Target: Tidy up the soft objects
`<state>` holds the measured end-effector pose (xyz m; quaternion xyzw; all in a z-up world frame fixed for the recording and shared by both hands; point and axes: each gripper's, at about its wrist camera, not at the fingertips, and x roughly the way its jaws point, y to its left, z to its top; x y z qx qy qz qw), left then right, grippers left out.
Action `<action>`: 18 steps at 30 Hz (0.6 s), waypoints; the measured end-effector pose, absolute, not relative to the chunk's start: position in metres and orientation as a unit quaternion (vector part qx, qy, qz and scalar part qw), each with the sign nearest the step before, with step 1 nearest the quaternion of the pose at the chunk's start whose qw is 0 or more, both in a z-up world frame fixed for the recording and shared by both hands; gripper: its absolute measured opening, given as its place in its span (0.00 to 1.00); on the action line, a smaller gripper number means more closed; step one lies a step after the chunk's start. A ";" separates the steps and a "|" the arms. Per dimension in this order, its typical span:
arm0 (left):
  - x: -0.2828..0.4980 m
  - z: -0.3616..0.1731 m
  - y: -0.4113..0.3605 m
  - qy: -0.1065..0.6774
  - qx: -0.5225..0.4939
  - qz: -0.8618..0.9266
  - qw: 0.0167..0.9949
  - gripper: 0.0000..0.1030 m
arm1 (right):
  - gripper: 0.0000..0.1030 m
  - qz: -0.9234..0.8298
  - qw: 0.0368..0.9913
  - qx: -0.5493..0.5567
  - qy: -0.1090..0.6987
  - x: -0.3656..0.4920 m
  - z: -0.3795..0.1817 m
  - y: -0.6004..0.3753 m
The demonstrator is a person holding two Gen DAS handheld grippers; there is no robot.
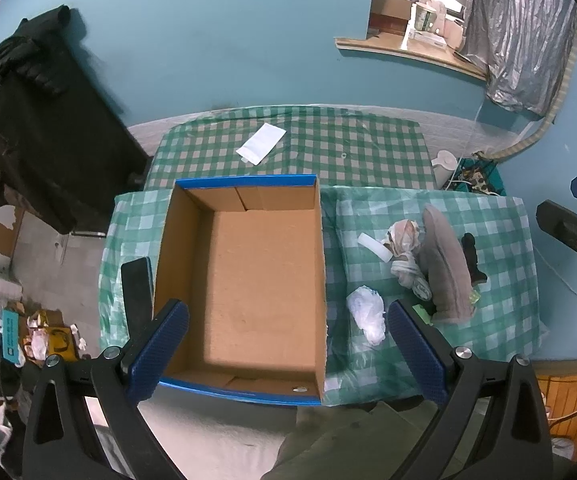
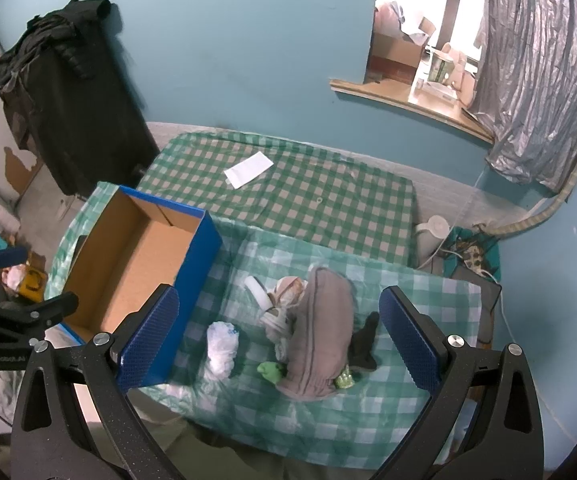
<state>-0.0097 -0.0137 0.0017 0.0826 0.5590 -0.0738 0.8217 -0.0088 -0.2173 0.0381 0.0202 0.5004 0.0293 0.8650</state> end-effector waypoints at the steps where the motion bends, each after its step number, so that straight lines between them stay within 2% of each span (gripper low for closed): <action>1: -0.011 0.001 -0.014 0.560 0.083 -0.074 0.821 0.98 | 0.97 0.029 0.865 0.020 0.500 -0.009 0.039 -0.217; 18: -0.005 0.003 -0.020 0.563 0.092 -0.085 0.817 0.98 | 0.97 0.029 0.865 0.020 0.501 -0.007 0.038 -0.216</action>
